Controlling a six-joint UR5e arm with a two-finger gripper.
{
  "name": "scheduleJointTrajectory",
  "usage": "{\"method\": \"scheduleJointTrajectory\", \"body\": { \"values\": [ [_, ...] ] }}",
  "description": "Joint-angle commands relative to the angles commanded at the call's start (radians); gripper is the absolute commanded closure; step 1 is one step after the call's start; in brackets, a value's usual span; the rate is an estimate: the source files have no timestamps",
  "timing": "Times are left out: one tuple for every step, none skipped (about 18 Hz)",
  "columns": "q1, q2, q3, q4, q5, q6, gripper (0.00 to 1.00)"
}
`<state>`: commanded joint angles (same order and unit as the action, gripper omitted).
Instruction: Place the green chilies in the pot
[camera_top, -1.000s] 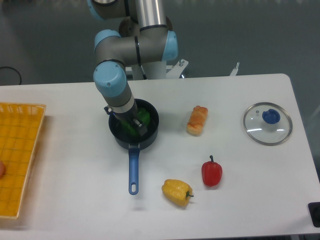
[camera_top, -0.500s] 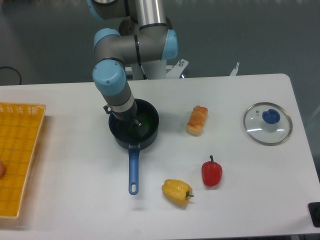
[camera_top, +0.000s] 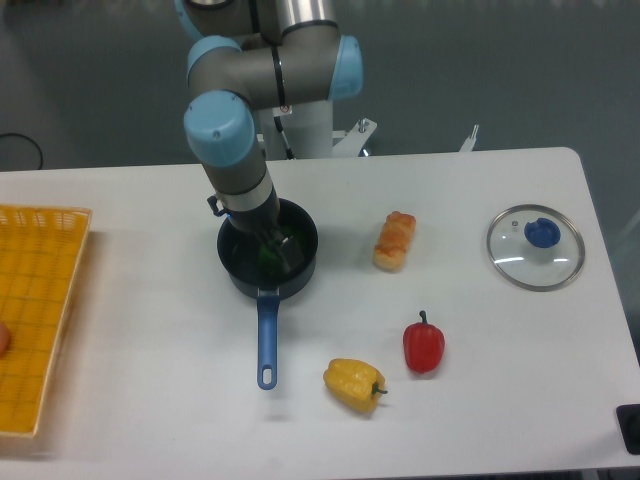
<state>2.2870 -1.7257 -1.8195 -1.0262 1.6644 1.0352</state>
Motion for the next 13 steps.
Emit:
{"method": "scheduleJointTrajectory", "body": {
  "values": [
    [0.021,0.0,0.011,-0.011,0.0,0.029,0.0],
    [0.044,0.0,0.028,-0.027,0.0,0.057,0.0],
    [0.064,0.0,0.044,-0.055,0.0,0.086,0.0],
    [0.09,0.002,0.063,-0.083,-0.002,0.121,0.0],
    [0.112,0.0,0.08,-0.11,-0.003,0.161,0.0],
    [0.136,0.0,0.094,-0.132,-0.009,0.201,0.0],
    [0.16,0.0,0.106,-0.143,-0.02,0.239,0.0],
    [0.179,0.0,0.109,-0.143,-0.032,0.279,0.0],
    [0.202,-0.002,0.112,-0.143,-0.046,0.319,0.0],
    [0.224,-0.012,0.123,-0.143,-0.061,0.365,0.0],
    [0.244,-0.024,0.135,-0.144,-0.077,0.418,0.0],
    [0.262,-0.037,0.14,-0.144,-0.092,0.48,0.0],
    [0.276,-0.044,0.146,-0.144,-0.098,0.526,0.0]
  ]
}}
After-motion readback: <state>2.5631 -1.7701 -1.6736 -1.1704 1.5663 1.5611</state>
